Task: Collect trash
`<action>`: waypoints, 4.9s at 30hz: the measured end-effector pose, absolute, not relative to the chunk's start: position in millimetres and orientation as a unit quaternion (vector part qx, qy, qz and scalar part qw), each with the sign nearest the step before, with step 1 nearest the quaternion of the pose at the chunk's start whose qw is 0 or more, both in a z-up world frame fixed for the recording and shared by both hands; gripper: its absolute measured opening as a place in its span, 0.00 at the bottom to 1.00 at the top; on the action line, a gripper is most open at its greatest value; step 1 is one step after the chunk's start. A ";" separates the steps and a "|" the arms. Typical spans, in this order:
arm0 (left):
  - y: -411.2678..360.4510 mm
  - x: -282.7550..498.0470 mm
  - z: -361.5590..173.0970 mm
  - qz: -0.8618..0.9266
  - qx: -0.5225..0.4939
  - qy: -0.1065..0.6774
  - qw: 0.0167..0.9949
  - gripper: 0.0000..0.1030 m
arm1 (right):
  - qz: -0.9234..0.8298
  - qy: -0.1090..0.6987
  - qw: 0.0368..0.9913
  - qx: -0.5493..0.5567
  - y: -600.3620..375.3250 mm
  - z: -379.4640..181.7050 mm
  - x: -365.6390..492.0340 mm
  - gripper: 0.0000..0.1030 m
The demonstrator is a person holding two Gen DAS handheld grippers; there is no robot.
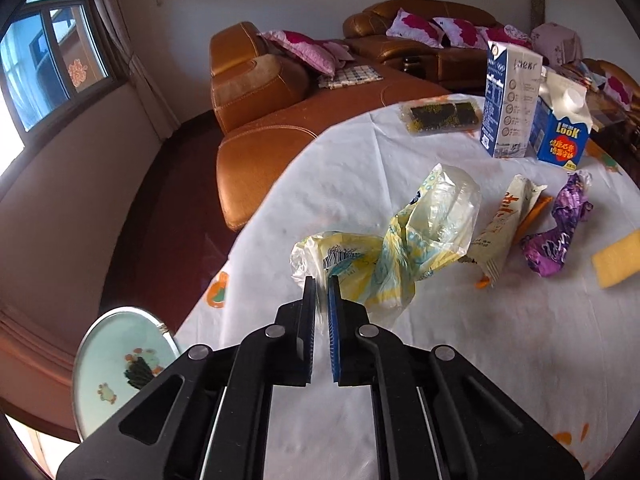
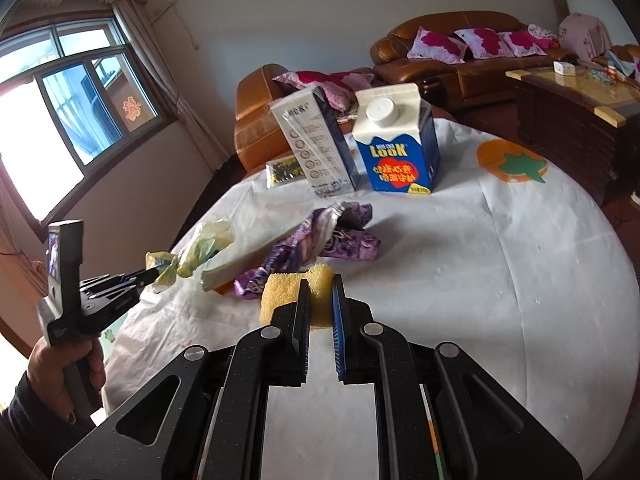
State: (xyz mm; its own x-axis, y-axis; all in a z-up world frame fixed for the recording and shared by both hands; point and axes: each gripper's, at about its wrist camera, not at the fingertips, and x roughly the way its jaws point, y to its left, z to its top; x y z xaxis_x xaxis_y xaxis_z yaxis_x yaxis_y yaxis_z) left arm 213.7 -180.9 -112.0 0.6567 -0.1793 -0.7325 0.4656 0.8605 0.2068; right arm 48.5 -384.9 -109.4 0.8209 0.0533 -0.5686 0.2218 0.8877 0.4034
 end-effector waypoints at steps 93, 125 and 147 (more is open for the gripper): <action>88.9 149.3 -78.1 0.026 0.155 0.339 0.927 0.33 | 0.211 0.331 0.919 0.046 -62.1 -73.9 196.2 0.20; 66.9 145.9 -90.8 0.008 0.155 0.342 0.927 0.70 | 0.163 0.337 0.927 0.037 -110.4 -86.3 175.9 0.41; -94.5 153.1 -99.2 -0.104 0.185 0.334 0.919 0.78 | -0.069 0.383 0.906 0.164 -397.9 -127.3 164.8 0.51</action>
